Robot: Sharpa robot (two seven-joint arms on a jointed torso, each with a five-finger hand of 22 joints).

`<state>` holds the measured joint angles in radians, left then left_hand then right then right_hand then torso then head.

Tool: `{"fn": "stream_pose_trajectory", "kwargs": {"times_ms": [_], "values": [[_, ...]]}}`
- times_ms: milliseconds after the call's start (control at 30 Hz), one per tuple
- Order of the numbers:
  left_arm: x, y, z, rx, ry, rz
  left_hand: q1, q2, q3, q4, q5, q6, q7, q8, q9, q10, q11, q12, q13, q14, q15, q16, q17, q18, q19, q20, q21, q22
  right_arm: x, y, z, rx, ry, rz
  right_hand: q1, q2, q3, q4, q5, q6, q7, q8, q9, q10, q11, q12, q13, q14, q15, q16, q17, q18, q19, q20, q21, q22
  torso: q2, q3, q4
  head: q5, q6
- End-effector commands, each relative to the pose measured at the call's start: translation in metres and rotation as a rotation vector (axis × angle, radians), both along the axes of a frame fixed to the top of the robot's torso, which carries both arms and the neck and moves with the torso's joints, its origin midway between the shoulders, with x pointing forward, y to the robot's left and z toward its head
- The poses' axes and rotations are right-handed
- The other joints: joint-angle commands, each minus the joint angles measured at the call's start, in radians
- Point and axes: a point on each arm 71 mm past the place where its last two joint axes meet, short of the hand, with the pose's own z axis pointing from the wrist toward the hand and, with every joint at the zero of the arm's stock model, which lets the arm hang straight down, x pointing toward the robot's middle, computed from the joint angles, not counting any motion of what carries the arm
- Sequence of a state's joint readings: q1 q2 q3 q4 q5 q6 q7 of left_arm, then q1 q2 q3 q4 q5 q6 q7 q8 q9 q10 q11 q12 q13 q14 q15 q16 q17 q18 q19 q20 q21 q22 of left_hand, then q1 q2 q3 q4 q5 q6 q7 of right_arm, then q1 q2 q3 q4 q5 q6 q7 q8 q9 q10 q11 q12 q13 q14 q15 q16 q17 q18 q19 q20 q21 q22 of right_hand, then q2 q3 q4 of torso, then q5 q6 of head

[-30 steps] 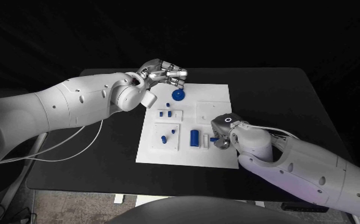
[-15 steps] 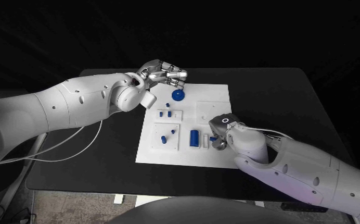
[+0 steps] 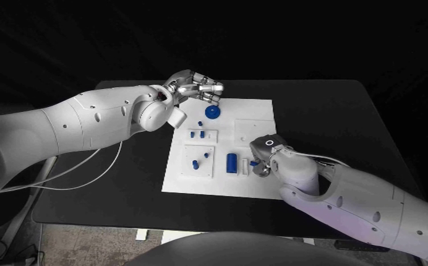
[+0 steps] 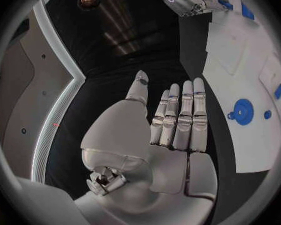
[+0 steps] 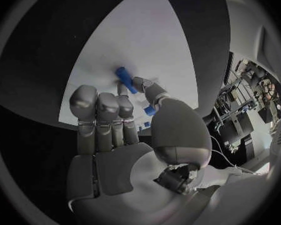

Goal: Assemble the parts on the task board

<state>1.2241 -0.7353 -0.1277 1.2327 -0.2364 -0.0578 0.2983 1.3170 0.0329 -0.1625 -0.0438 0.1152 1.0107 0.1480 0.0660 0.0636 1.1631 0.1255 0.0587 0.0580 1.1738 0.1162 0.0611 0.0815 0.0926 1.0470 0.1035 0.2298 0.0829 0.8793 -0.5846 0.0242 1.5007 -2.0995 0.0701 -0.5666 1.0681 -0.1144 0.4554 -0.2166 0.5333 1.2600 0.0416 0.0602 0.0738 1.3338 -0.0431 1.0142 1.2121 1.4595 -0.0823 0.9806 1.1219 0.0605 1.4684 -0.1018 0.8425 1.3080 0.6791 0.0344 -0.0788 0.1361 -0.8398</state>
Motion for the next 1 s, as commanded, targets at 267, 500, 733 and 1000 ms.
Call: {"fn": "stream_pose_trajectory", "kwargs": {"times_ms": [267, 500, 733, 1000], "values": [[-0.001, -0.002, 0.001, 0.0, -0.001, -0.021, -0.003, -0.001, 0.003, 0.003, -0.006, -0.009, 0.001, 0.0, 0.0, -0.007, -0.002, 0.002, 0.001, -0.008, 0.003, 0.001, 0.002, -0.008, -0.005, 0.001, 0.006, -0.002, -0.002, -0.024, -0.014, 0.161, 0.087, -0.155, 0.021, -0.006, -0.039, 0.054, -0.109, 0.018, -0.009, 0.004, 0.016, 0.016, -0.005, 0.01, 0.01, 0.003, -0.01, 0.004, -0.01, -0.013, 0.037, -0.012, 0.008, 0.106, 0.0, 0.0011, -0.0015, 0.002, -0.003], [-0.001, -0.002, 0.001, 0.001, -0.001, -0.021, -0.003, -0.001, 0.003, 0.003, -0.006, -0.009, 0.001, 0.0, 0.0, -0.007, -0.002, 0.002, 0.001, -0.008, 0.003, 0.001, 0.002, -0.008, -0.005, 0.001, 0.006, -0.002, 0.001, -0.03, -0.008, 0.343, 0.162, -0.26, 0.026, -0.005, -0.046, 0.06, -0.102, 0.021, -0.011, 0.004, 0.017, 0.018, -0.008, 0.011, 0.012, 0.001, -0.013, 0.003, -0.012, -0.012, 0.039, -0.015, 0.01, 0.106, -0.001, 0.0006, -0.0019, 0.001, -0.003], [-0.001, -0.001, 0.001, 0.003, -0.001, -0.021, -0.003, -0.001, 0.003, 0.003, -0.006, -0.009, 0.001, 0.0, 0.0, -0.007, -0.002, 0.002, 0.001, -0.008, 0.003, 0.001, 0.002, -0.008, -0.005, 0.001, 0.006, -0.002, 0.001, -0.035, -0.011, 0.453, 0.313, -0.388, 0.027, 0.01, -0.085, 0.062, -0.094, 0.017, -0.011, 0.004, 0.015, 0.016, -0.007, 0.008, 0.016, 0.001, -0.014, 0.003, -0.014, -0.012, 0.039, -0.016, 0.006, 0.106, 0.0, 0.0002, -0.0007, 0.0, -0.003], [-0.001, -0.001, 0.0, 0.004, 0.001, -0.023, -0.003, -0.001, 0.003, 0.003, -0.006, -0.009, 0.001, 0.0, 0.0, -0.007, -0.002, 0.002, 0.001, -0.008, 0.003, 0.001, 0.002, -0.008, -0.005, 0.001, 0.006, -0.002, 0.001, -0.035, -0.011, 0.499, 0.372, -0.441, 0.025, 0.014, -0.097, 0.062, -0.087, 0.016, -0.011, 0.003, 0.015, 0.017, -0.007, 0.008, 0.017, 0.0, -0.014, 0.003, -0.014, -0.012, 0.04, -0.016, 0.006, 0.106, 0.0, -0.0003, 0.0003, 0.001, -0.005]]}}
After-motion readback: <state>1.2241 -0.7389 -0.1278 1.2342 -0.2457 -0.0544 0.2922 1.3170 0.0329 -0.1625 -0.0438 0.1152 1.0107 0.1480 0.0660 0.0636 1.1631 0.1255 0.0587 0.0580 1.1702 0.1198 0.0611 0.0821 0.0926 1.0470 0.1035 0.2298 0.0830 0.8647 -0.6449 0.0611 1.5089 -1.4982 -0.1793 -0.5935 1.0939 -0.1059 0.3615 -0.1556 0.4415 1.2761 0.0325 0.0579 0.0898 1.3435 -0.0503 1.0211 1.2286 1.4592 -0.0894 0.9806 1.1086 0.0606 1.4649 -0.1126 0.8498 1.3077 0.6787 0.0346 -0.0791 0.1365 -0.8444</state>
